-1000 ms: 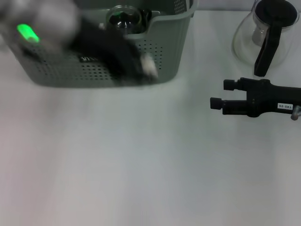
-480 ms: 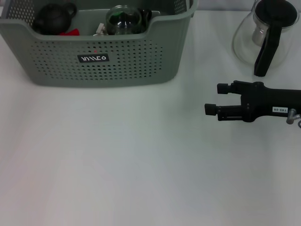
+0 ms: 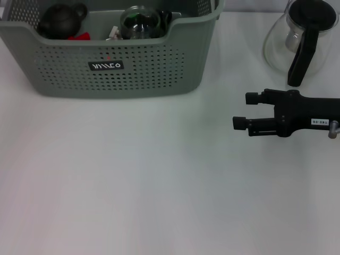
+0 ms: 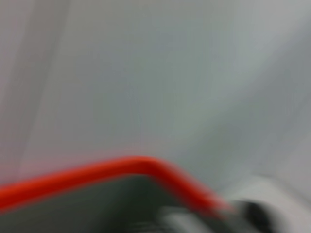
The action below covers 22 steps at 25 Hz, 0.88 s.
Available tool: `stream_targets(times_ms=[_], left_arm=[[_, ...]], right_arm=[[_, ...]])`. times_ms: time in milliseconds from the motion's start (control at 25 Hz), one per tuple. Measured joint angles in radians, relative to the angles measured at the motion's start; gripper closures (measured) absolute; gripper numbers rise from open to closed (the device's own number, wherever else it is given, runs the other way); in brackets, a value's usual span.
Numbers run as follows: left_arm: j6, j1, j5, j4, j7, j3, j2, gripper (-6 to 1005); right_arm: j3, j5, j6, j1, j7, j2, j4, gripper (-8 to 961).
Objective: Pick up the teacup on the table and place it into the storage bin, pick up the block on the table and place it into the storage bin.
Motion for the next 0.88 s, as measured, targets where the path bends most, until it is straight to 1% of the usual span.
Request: stream_targets(times_ms=[80,120,160,200,240,320,400,520,600,720,800,880], left_arm=[[0.168,0.042,-0.132,0.036,0.081,-0.007,-0.019,98],[0.269,0.067,-0.199,0.049,0.14,-0.004,-0.035,64],[0.318,0.079,-0.219,0.054,0.181,-0.004,-0.046,61],[0.382,0.095,-0.239,0.057,0.234,-0.002,-0.062,58],[0.424,0.113,-0.237,0.056,0.287,0.002,-0.079,56],[0.463,0.151,-0.216,0.042,0.384,0.024,-0.106,50],[0.449,0.184,-0.191,0.008,0.45,0.058,-0.119,44],[0.399,0.221,-0.147,-0.1,0.562,0.109,-0.129,36],[0.353,0.228,-0.121,-0.161,0.607,0.114,-0.129,36],[0.266,0.232,-0.1,-0.258,0.665,0.116,-0.12,36],[0.228,0.234,-0.093,-0.304,0.694,0.12,-0.115,36],[0.192,0.234,-0.084,-0.334,0.712,0.124,-0.114,36]], right_arm=[[0.001,0.0,-0.012,0.0,-0.001,-0.002,0.0,56],[0.001,0.0,-0.017,-0.001,-0.005,-0.003,0.0,56],[0.001,0.0,-0.02,-0.002,-0.008,-0.004,0.0,56],[0.001,0.0,-0.026,-0.002,-0.015,-0.005,0.0,56],[0.001,0.0,-0.031,-0.003,-0.023,-0.005,0.0,56],[0.002,0.0,-0.047,-0.003,-0.049,-0.006,0.001,56],[0.002,0.0,-0.059,-0.002,-0.077,-0.005,0.004,56],[-0.004,0.001,-0.067,0.007,-0.118,0.004,0.006,57],[-0.017,0.0,-0.067,0.018,-0.146,0.016,0.008,57],[-0.032,-0.016,-0.053,0.038,-0.18,0.036,0.01,57],[-0.034,-0.041,-0.037,0.051,-0.197,0.052,0.01,57],[-0.037,-0.071,-0.013,0.064,-0.206,0.068,0.009,57]])
